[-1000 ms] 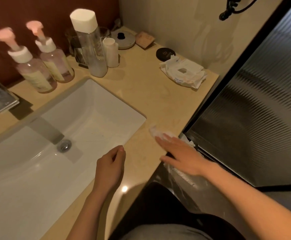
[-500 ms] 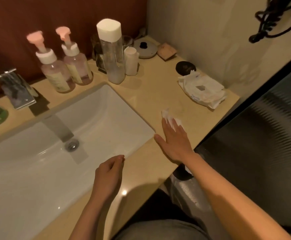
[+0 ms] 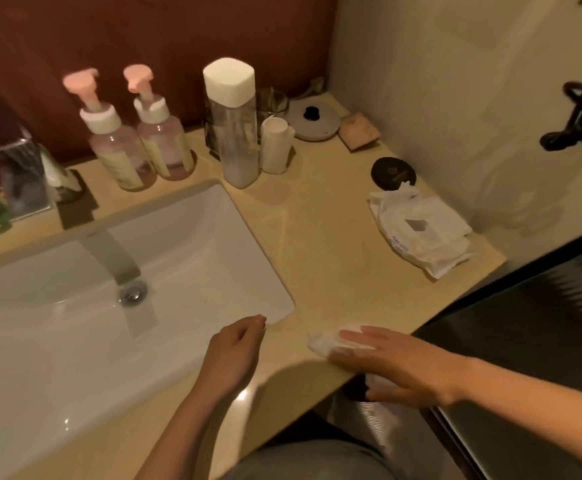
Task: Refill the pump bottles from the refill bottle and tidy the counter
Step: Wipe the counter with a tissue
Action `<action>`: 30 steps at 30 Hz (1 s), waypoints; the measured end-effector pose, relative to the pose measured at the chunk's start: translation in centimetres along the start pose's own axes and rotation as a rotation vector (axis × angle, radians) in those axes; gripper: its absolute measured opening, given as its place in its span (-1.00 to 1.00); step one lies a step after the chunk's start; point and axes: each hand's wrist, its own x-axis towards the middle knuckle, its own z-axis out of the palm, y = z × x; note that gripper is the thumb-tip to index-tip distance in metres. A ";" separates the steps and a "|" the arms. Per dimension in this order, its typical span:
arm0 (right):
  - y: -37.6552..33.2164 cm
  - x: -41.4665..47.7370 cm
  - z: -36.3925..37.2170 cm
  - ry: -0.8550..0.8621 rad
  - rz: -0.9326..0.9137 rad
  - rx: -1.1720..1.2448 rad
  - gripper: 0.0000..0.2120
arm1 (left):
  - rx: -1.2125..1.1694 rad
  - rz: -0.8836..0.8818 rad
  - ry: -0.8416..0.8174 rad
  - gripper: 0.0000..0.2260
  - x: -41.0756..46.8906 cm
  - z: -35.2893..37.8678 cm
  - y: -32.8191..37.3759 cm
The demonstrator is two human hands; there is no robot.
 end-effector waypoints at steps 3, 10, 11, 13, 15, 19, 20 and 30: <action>4.3 2.3 -2.8 -0.043 -0.020 -0.131 -0.44 | 0.024 -0.056 0.031 -0.74 0.1 0.1 -0.1; 8.2 12.9 -8.5 0.172 0.003 -0.091 -0.44 | 0.102 -0.061 0.031 -0.79 -0.3 0.3 -0.1; 8.1 14.2 -8.8 0.216 0.044 -0.042 -0.45 | 0.117 -0.061 0.035 -0.82 -0.2 0.4 -0.1; 7.7 16.3 -8.9 0.297 0.173 0.093 -0.49 | 0.138 -0.073 0.048 -0.83 -0.2 0.6 -0.3; 6.6 17.2 -8.5 0.353 0.257 0.217 -0.50 | 0.172 -0.072 0.053 -0.82 -0.1 0.8 -0.3; 3.8 13.7 -6.0 0.362 0.221 0.262 -0.49 | 0.224 -0.080 0.066 -0.75 0.6 1.6 0.5; 2.9 12.3 -4.9 0.352 0.193 0.237 -0.49 | 0.217 -0.092 0.081 -0.72 0.8 1.7 0.6; 3.3 -3.3 1.2 0.046 0.110 0.163 -0.43 | 0.221 -0.060 0.096 -0.71 2.9 5.5 2.3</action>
